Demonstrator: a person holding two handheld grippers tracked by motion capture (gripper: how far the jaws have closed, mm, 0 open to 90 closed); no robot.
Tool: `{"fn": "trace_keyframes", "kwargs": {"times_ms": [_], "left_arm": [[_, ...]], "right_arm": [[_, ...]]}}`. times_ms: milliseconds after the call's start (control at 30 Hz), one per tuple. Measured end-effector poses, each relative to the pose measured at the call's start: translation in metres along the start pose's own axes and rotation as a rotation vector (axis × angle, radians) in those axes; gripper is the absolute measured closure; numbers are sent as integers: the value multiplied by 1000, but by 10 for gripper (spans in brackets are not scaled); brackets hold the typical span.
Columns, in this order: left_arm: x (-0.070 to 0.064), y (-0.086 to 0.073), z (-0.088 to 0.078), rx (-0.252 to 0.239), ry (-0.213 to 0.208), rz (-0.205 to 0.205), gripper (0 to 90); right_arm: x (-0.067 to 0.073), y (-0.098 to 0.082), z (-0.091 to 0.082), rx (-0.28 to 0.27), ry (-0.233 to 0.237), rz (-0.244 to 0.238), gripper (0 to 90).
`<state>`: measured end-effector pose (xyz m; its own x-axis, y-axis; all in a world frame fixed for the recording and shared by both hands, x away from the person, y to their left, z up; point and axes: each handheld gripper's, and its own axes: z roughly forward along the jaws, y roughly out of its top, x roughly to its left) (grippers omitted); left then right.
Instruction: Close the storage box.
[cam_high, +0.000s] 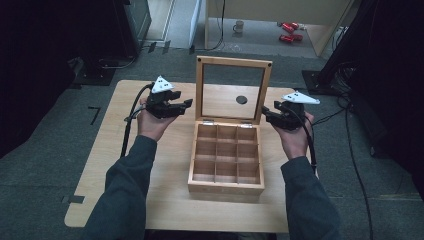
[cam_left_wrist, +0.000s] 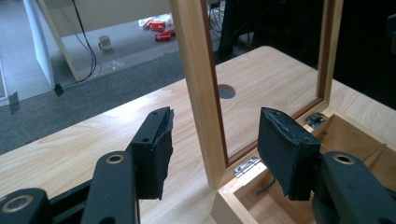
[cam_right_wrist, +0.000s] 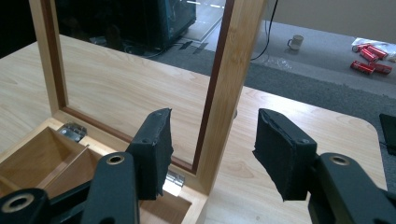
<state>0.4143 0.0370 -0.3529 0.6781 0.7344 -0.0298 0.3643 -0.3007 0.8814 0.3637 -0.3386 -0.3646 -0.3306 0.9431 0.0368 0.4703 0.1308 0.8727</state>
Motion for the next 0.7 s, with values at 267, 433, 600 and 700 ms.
{"fn": "trace_keyframes", "kwargs": {"times_ms": [267, 433, 600, 700], "left_arm": [[0, 16, 13, 10, 2, 25, 448], [2, 16, 23, 26, 8, 13, 449], [4, 14, 33, 53, 14, 13, 448], [6, 11, 44, 59, 15, -15, 448]], "right_arm": [[-2, 7, 13, 11, -5, -16, 463], [-4, 9, 20, 17, -10, -12, 463], [-8, 12, 25, 18, -8, -4, 462], [-12, 11, 34, 19, 1, 26, 449]]}}
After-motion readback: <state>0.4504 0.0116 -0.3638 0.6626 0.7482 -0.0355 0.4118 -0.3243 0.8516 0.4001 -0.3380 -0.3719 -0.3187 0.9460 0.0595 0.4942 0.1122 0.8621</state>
